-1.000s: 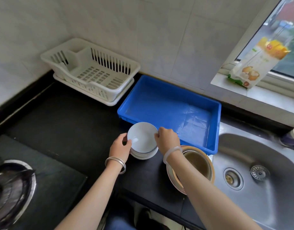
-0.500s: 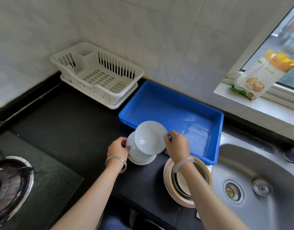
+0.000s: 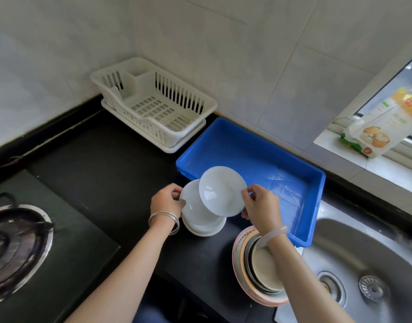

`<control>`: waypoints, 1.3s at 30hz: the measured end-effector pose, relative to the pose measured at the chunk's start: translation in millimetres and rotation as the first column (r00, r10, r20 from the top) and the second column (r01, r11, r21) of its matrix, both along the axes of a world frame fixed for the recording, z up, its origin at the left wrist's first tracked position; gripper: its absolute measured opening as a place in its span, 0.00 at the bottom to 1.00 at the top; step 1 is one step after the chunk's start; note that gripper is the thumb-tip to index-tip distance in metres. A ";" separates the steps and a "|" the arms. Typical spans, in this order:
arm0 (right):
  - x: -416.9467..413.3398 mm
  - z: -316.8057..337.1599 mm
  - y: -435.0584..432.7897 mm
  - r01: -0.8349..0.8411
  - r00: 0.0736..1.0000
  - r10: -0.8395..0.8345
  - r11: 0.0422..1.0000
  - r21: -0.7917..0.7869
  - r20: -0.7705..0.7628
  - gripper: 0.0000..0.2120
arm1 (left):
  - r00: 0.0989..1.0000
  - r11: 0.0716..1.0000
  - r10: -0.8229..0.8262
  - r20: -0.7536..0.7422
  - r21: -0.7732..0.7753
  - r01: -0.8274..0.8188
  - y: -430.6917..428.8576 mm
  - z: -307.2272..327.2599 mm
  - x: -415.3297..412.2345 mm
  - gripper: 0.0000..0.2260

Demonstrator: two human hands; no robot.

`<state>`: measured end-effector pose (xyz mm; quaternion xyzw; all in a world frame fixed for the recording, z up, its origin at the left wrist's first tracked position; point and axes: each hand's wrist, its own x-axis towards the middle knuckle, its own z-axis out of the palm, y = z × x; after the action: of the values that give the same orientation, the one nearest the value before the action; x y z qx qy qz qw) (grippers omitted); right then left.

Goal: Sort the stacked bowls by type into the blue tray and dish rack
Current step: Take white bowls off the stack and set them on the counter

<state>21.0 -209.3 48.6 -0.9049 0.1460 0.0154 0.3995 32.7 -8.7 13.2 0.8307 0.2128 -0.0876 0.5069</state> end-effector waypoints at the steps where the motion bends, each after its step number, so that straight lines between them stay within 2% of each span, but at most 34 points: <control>1: 3.3 4.8 3.1 0.000 1.000 0.000 1.000 0.017 0.011 0.09 | 1.000 1.000 0.002 0.001 -0.025 -0.002 5.5 2.8 4.5 0.09; 4: 17.6 22.8 18.1 -0.032 0.998 0.029 0.999 0.041 0.062 0.10 | 0.999 0.994 0.037 0.003 -0.105 -0.037 27.9 12.1 17.8 0.11; 8: 49.6 43.7 50.1 -0.135 0.985 0.125 0.988 0.079 0.115 0.09 | 0.984 0.967 0.179 0.024 -0.189 -0.172 71.2 21.1 31.8 0.13; 13: 105.4 41.2 106.0 -0.291 0.956 0.286 0.953 0.085 0.067 0.09 | 0.936 0.914 0.352 0.030 -0.227 -0.337 139.5 14.0 43.8 0.14; 18: 161.6 4.5 175.4 -0.385 0.919 0.392 0.914 0.127 -0.035 0.07 | 0.849 0.826 0.529 0.007 -0.235 -0.513 202.5 -12.6 58.5 0.12; 23: 207.6 -41.7 233.8 -0.374 0.908 0.401 0.907 0.192 -0.123 0.06 | 0.738 0.712 0.673 -0.045 -0.227 -0.664 251.6 -43.5 81.1 0.10; 28: 239.6 -78.5 277.8 -0.290 0.917 0.343 0.924 0.248 -0.206 0.04 | 0.626 0.596 0.775 -0.089 -0.225 -0.771 288.1 -65.0 110.0 0.10; 33: 260.8 -101.2 312.8 -0.228 0.921 0.297 0.935 0.272 -0.250 0.04 | 0.573 0.544 0.813 -0.102 -0.218 -0.810 310.9 -79.1 134.5 0.11; 39: 274.5 -108.7 337.9 -0.253 0.919 0.315 0.933 0.257 -0.238 0.04 | 0.535 0.500 0.835 -0.127 -0.229 -0.835 323.6 -85.9 148.3 0.11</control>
<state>295.5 128.6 -60.1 -0.8554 0.0637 0.2150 0.4669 181.0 314.9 -72.7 0.5498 0.5731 0.1409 0.5910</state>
